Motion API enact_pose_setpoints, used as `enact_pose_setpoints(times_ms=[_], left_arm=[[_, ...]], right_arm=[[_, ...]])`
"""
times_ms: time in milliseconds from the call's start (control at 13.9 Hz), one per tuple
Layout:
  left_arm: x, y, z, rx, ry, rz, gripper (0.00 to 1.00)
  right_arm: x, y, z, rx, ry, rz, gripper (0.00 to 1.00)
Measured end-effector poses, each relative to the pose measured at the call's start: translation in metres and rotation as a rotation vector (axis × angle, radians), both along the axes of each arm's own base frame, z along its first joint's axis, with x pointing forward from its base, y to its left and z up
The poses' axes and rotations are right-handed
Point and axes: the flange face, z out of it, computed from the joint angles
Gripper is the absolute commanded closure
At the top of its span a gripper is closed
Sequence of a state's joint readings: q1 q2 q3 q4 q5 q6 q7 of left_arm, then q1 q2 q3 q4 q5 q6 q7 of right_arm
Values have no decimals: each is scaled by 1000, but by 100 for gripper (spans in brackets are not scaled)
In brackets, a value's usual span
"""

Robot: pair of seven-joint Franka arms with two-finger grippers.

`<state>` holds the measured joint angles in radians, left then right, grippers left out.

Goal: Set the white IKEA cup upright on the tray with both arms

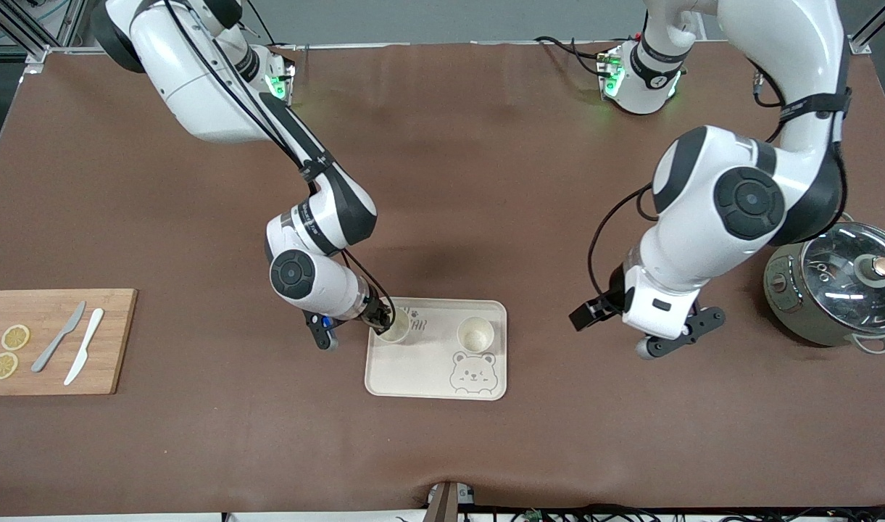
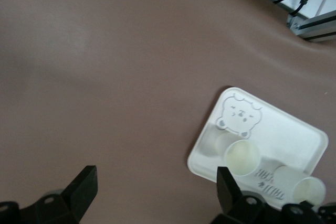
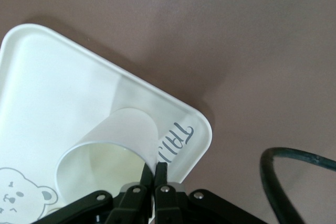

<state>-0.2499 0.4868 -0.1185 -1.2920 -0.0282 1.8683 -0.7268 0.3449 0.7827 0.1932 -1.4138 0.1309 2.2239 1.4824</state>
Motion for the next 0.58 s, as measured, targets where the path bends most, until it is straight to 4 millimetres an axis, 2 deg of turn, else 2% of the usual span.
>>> enact_pose_setpoints(times_ms=[288, 433, 577], left_arm=[[2, 71, 17, 33, 55, -91, 0], [-1, 92, 34, 38, 56, -98, 0], [-8, 104, 56, 49, 37, -117, 0]], right_arm=[[7, -8, 1, -74, -54, 52, 0], [10, -13, 6, -95, -52, 62, 0], [17, -20, 20, -103, -18, 59, 0]])
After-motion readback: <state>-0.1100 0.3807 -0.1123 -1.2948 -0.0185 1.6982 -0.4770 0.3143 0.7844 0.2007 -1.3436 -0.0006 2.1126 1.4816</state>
